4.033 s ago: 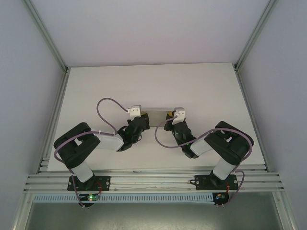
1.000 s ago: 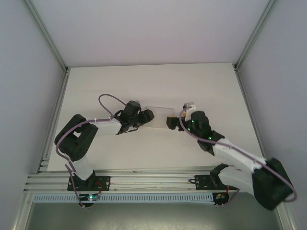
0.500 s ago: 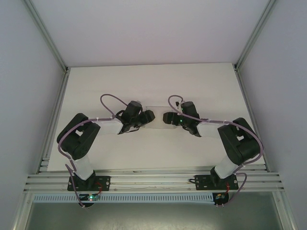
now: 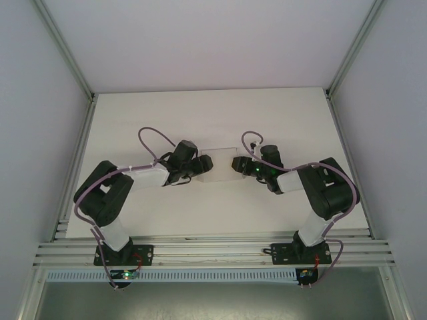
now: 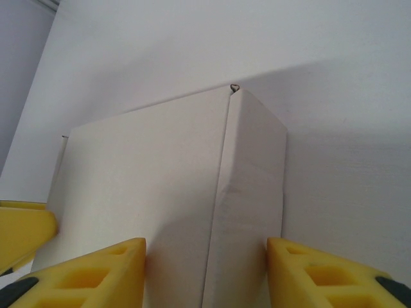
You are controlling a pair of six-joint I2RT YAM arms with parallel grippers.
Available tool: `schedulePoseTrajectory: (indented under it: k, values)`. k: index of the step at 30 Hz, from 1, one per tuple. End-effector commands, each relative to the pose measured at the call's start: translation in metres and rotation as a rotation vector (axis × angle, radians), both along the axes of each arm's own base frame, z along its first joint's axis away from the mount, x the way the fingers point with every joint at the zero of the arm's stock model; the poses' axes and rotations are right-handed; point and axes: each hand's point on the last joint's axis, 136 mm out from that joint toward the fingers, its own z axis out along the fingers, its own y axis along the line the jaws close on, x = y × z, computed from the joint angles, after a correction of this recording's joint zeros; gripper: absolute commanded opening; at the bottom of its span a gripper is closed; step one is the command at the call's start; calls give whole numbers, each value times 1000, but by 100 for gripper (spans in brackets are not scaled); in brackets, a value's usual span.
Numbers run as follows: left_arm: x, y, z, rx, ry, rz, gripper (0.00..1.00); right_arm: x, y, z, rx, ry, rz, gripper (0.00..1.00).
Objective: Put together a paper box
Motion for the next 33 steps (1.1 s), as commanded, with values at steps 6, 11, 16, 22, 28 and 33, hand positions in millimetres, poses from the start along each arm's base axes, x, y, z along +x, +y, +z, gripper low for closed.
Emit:
schedulePoseTrajectory:
  k: [6,11,16,22,28,33]
  values:
    - [10,-11,17,-61,-18,-91,76,-13,-4,-20,-12,83,15,44]
    - [23,-15,11,-158,8,-116,68,-14,-2,-17,-6,73,27,42]
    - [23,-17,3,-231,4,-134,53,-13,-1,-15,-8,70,39,42]
    - [21,-13,-2,-247,9,-132,30,-7,-5,-6,8,55,25,57]
    - [16,-1,-9,-314,1,-99,19,1,-14,20,13,22,-19,73]
    - [13,5,-13,-390,-33,-94,3,-5,-9,38,34,29,15,98]
